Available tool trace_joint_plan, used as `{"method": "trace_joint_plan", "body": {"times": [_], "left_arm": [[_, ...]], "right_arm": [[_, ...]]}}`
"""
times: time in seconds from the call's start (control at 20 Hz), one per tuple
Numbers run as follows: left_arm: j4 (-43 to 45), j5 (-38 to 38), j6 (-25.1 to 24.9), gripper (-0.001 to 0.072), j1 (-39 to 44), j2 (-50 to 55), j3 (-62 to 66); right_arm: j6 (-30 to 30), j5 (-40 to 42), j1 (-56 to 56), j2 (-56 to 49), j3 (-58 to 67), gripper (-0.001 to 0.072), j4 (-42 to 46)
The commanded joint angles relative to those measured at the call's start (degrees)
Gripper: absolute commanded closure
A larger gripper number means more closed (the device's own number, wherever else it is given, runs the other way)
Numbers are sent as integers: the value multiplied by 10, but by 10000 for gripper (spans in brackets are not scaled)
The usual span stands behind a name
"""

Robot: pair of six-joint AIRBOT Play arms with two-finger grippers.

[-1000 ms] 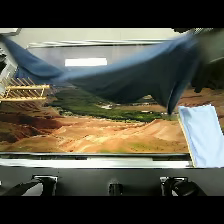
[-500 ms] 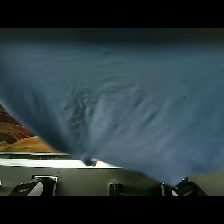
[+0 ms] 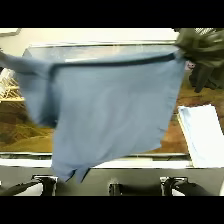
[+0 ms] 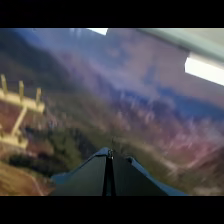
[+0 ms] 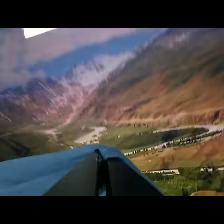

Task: Fold the clothes and pants, and hang the long-sleeved shirts on hangers.

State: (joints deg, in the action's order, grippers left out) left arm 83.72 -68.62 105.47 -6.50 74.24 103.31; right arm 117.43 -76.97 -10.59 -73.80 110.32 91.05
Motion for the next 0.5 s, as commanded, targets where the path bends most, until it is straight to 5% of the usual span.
{"method": "trace_joint_plan", "body": {"times": [0.0, 0.2, 0.45], "left_arm": [[5, 31, -7, 696, 30, 173, -17], [5, 88, -18, 696, 61, 327, -16], [3, 98, -22, 694, 82, 377, -15]], "right_arm": [[-37, 47, 70, -142, -15, 684, -104], [-69, 77, 76, -291, -15, 681, -115], [-71, 98, 82, -376, -15, 682, -134]]}}
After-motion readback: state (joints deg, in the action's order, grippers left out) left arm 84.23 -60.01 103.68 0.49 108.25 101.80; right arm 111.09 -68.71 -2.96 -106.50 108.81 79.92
